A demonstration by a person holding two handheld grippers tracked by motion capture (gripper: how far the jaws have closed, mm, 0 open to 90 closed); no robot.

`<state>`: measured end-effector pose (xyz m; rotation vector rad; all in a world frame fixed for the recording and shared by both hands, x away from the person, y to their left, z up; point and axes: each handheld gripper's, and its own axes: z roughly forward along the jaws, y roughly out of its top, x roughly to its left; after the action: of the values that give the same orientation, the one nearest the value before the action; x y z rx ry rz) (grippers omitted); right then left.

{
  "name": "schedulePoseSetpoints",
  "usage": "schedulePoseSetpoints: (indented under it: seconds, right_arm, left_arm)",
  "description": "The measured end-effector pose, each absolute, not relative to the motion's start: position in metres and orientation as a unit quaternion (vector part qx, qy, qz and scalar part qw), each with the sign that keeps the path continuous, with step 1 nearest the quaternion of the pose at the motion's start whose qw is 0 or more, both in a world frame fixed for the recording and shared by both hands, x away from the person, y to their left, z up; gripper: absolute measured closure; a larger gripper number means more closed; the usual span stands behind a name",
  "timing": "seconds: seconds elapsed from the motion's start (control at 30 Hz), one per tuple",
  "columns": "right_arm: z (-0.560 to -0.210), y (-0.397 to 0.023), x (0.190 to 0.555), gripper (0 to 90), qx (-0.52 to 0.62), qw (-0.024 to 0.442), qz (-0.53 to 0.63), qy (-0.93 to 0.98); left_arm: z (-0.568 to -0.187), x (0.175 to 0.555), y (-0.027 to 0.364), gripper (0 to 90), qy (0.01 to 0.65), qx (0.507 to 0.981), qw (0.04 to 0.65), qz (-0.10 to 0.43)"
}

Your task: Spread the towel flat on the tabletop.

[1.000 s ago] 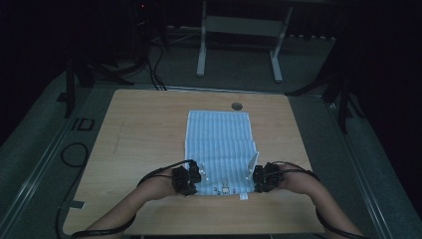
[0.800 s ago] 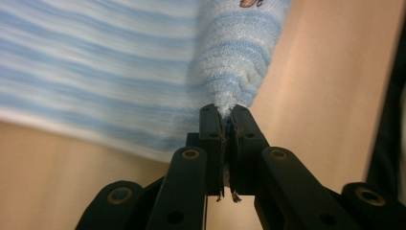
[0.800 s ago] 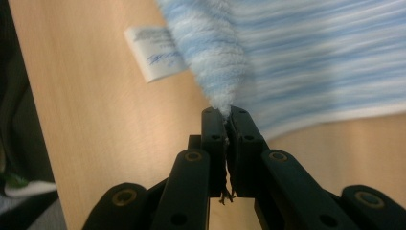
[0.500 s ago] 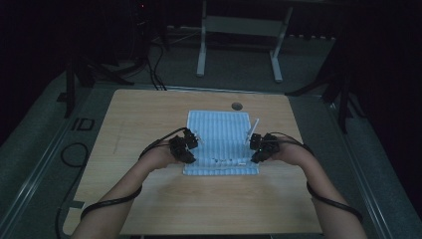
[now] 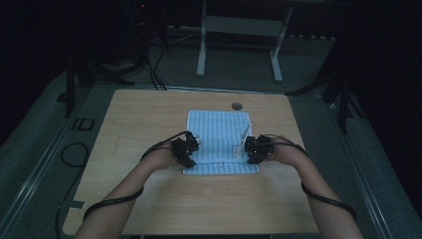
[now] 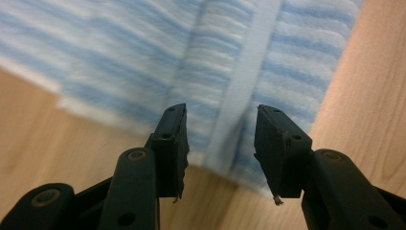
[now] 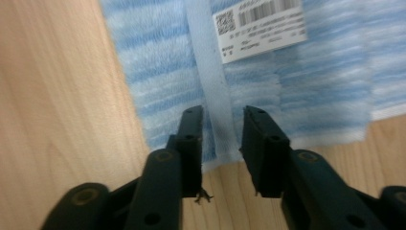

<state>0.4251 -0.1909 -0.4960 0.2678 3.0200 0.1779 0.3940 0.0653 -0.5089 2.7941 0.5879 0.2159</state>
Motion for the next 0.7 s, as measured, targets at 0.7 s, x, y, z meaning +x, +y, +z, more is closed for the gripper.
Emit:
schedulePoseSetpoints:
  seconds: [0.7]
  right_arm:
    - [-0.478, -0.200, 0.429, 81.9, 0.111, 0.055, 0.074, 0.990]
  left_arm:
    - [-0.491, 0.399, 0.062, 86.6, 0.230, 0.959, 0.153, 0.062]
